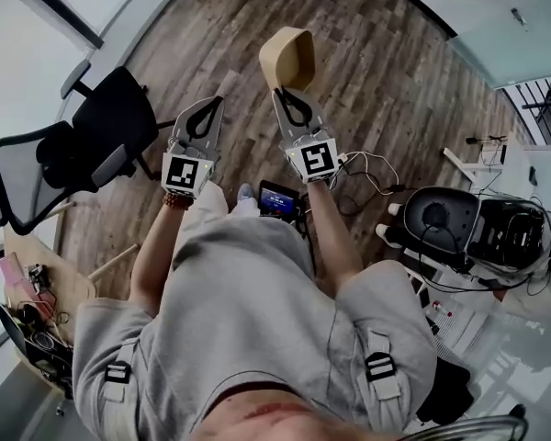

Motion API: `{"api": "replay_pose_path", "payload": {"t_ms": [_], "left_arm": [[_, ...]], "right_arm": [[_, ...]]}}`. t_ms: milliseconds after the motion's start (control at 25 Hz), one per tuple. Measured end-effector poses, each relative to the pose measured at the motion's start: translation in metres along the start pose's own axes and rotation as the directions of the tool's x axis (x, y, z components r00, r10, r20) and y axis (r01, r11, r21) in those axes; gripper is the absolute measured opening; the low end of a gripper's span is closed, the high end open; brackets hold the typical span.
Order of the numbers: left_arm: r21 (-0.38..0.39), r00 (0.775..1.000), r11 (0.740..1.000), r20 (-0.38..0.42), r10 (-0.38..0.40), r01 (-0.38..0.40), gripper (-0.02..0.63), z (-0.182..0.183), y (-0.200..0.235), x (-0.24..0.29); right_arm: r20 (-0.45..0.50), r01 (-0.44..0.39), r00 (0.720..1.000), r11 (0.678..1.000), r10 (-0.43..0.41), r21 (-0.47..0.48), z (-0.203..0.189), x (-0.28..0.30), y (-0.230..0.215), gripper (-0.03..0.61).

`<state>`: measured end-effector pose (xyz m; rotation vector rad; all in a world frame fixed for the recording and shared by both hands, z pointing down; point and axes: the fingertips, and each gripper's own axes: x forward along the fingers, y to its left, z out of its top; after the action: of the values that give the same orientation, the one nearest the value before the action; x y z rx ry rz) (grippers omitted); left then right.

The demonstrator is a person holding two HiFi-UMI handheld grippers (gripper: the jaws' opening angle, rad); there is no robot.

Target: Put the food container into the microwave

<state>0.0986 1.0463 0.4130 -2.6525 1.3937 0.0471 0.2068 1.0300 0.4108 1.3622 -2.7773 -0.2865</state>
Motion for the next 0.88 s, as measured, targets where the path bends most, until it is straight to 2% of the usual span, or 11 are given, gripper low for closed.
{"api": "replay_pose_path", "payload": {"t_ms": [360,560,720,880], "left_arm": [[-0.034,1.0,0.999,0.02,0.023,-0.022,-0.003,-0.016,0.04,0.063],[-0.049,0.999,0.999,0.032,-0.017,0.019,-0.003,-0.027,0.085,0.111],[-0.066,0.998,0.997,0.053,-0.035,0.039,-0.003,-0.022,0.129,0.152],[-0.09,0.994,0.992,0.079,-0.076,0.083,-0.003,-0.024,0.155,0.19]], "right_arm": [[-0.032,-0.012,0.999,1.0,0.011,-0.019,-0.021,0.055,-0.043,0.034],[-0.04,0.001,0.999,1.0,-0.002,-0.024,-0.025,0.11,-0.058,0.034],[-0.036,-0.009,0.999,0.999,0.007,-0.044,-0.016,0.164,-0.075,0.034],[-0.079,-0.028,0.997,0.997,0.022,-0.078,-0.012,0.207,-0.097,0.034]]}}
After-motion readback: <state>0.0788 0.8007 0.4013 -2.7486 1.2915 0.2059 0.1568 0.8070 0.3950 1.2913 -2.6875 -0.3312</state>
